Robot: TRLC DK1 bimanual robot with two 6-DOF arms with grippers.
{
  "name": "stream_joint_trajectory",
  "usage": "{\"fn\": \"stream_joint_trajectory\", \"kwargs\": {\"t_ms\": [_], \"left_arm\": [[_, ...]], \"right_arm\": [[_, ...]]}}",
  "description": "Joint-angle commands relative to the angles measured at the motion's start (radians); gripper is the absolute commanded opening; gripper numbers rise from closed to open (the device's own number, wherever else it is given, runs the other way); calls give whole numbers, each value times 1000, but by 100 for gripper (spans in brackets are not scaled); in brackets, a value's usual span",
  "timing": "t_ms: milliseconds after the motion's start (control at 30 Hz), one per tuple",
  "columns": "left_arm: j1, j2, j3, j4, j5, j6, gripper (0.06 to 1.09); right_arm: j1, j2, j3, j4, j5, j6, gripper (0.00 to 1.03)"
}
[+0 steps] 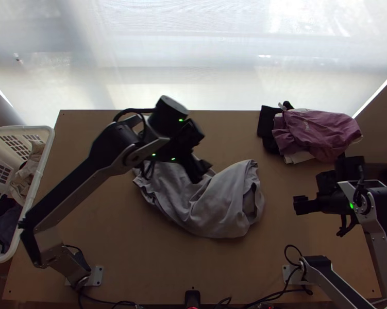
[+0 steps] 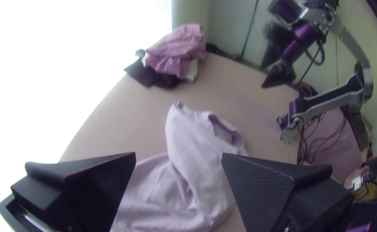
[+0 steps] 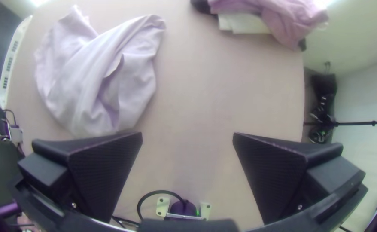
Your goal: Fold the t-shirt
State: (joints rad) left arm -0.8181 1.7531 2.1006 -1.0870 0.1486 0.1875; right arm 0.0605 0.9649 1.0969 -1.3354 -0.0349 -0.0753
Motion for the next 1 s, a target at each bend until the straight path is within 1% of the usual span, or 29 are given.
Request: {"fn": "stream_joint_trajectory", "kwargs": {"t_ms": [0, 67, 133, 200, 233, 400, 467, 567, 667, 767, 867, 967], "left_arm": [[227, -184, -478, -94, -7, 279, 104], [290, -221, -648, -59, -26, 331, 104], [339, -244, -774, -11, -44, 362, 104], [356, -271, -869, 56, -113, 383, 104], [358, -287, -903, 81, -130, 389, 104], [355, -340, -979, 187, -149, 366, 104], [355, -340, -1011, 237, -178, 375, 104], [320, -369, -1084, 320, -236, 435, 104], [269, -414, -1180, 426, -310, 533, 104], [261, -412, -1240, 506, -333, 603, 104], [269, -406, -1286, 639, -371, 675, 103], [292, -366, -1281, 711, -373, 687, 103]], "right_arm": [[187, 21, -28, 2, 0, -14, 98], [228, 55, -40, 22, 0, -23, 98], [249, 97, -55, 62, 0, -31, 98], [277, 141, -68, 122, 0, -37, 98], [285, 166, -71, 159, 0, -44, 98], [265, 307, -58, 334, 0, -57, 98], [254, 360, -60, 383, 0, -55, 98], [256, 413, -63, 432, -2, -44, 98], [262, 437, -58, 469, -2, -35, 98], [263, 457, -55, 475, -10, -31, 98], [262, 466, -65, 475, -16, -31, 98], [248, 472, -74, 476, -17, -34, 98]]}}
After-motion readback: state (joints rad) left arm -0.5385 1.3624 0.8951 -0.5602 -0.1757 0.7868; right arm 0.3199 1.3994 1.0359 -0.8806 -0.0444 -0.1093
